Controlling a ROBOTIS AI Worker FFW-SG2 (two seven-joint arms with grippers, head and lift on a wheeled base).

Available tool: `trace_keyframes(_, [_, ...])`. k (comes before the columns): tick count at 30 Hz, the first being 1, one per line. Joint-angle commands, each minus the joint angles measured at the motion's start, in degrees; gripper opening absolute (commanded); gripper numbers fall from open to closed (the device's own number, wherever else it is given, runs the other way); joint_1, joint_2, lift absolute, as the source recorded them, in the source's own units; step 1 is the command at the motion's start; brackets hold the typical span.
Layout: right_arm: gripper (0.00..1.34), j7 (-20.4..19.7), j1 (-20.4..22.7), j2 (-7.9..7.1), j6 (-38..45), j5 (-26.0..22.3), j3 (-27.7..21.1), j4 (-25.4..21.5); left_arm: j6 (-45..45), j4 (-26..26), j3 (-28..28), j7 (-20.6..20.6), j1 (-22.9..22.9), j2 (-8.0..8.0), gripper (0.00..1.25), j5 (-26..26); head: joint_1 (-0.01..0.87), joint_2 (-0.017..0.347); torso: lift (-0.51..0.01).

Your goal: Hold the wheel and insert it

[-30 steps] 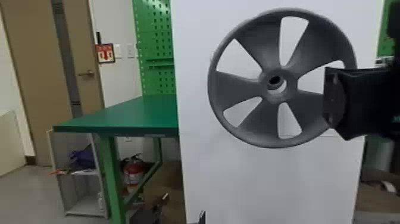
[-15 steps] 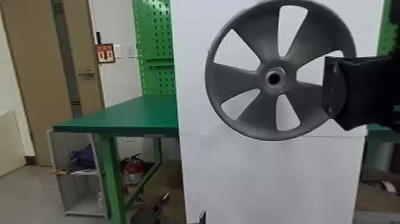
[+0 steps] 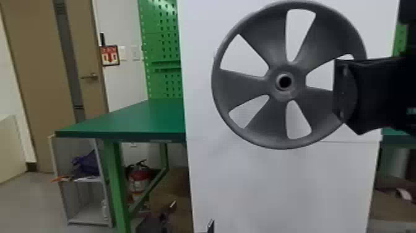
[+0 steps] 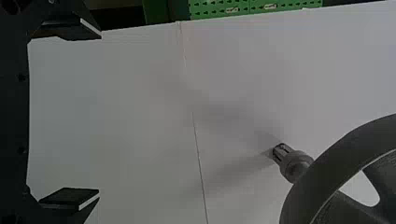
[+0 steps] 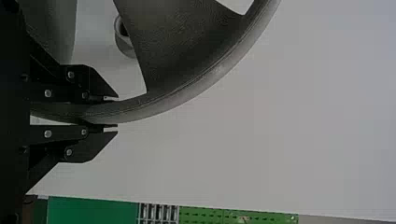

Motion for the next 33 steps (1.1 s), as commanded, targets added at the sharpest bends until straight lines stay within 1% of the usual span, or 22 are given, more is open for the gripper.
trace_keyframes(1, [0.26,0.1,-0.2,0.05,1.3,0.4,-0.2,0.1,-0.1,0.0,0.0,-0.1,0.0,0.0,1.15,0.1,0.233,0.304,-0.499])
trace_keyframes(7, [0.26,0.1,-0.7,0.05,2.9,0.7,-0.6,0.5,0.0,0.0,-0.1,0.0,0.0,0.0,1.15,0.1,0.233,0.304,-0.499])
trace_keyframes(21, [0.26,0.1,-1.3,0.05,2.2,1.1,-0.4,1.7,0.0,0.0,-0.2,0.0,-0.1,0.0,1.15,0.0,0.233,0.304,-0.499])
trace_keyframes(33, [0.26,0.1,-2.9,0.05,1.2,0.8,0.5,4.1,0.0,0.1,-0.2,-0.1,-0.1,0.0,1.15,0.0,0.233,0.304,-0.499])
